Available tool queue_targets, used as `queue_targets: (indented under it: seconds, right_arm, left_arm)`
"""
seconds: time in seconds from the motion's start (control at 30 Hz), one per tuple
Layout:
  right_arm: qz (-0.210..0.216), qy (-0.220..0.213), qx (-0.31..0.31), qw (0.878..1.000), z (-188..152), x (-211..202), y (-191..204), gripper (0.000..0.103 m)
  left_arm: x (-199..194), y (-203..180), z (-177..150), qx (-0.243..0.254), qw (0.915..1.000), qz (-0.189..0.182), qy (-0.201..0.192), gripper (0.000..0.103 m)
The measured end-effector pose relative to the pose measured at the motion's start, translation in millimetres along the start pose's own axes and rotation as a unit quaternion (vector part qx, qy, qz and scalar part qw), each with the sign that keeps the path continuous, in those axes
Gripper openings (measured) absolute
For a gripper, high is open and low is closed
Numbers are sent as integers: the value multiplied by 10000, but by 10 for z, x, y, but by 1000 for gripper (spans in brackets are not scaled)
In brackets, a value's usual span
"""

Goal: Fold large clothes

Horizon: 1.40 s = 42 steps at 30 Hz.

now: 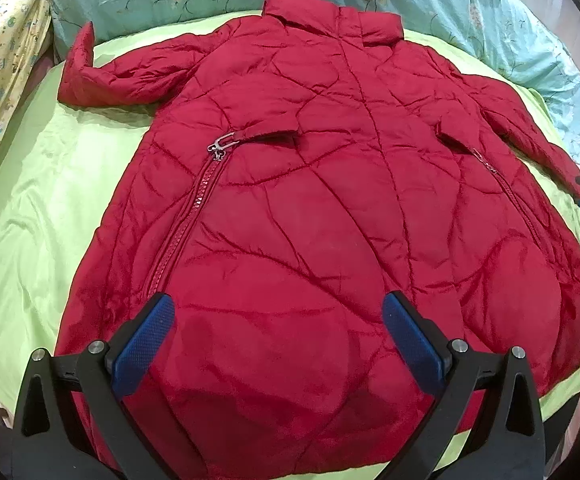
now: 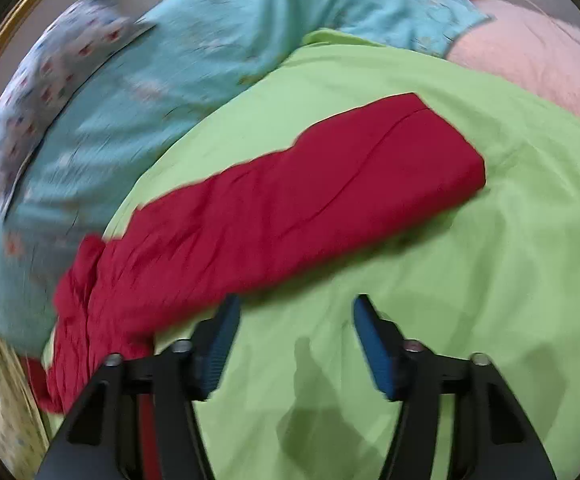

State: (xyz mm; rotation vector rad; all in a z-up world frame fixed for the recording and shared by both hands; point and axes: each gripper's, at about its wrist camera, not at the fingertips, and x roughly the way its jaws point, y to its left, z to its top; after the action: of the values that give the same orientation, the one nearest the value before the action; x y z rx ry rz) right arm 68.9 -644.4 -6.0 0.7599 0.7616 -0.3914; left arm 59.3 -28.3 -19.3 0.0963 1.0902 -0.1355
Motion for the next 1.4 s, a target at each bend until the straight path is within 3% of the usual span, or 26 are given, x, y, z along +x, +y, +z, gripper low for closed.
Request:
queue_targets:
  seconds: [0.1,0.33,0.4,0.5,0.77,1.03,1.23,1.4]
  right_arm:
    - [-137,-48,274,9995,162,143,-143,35]
    - [-132,-218,443,9987,340,274,-210,34]
    - [-172,-331,143,9992,338,270,-37,21]
    - [-4,-486,-230,9986,334,203,229,15]
    - [717,-568,-1234,9881,164,39,1137,12]
    - [1648,143,-1884,9681,-405,128,2223,12]
    - [2181,789,-2372,9434,-1062,348,2989,12]
    - [2336,1156,-2927,9200,-1629,573,3532,12]
  left_arm:
    - [51,-9,37,27,10000,49,55,103]
    - [162,-37,131,58,9999,23,137,103]
    - [182,-31,151,62,9999,-4,133,103]
    - [212,-17,167,18,9998,-76,159,103]
    - [206,90,168,-111,9992,-358,101,103]
    - [156,314,180,-381,9977,-561,-8,103]
    - [132,502,213,-667,9938,-888,-29,103]
    - [104,704,268,-919,9893,-1129,-78,103]
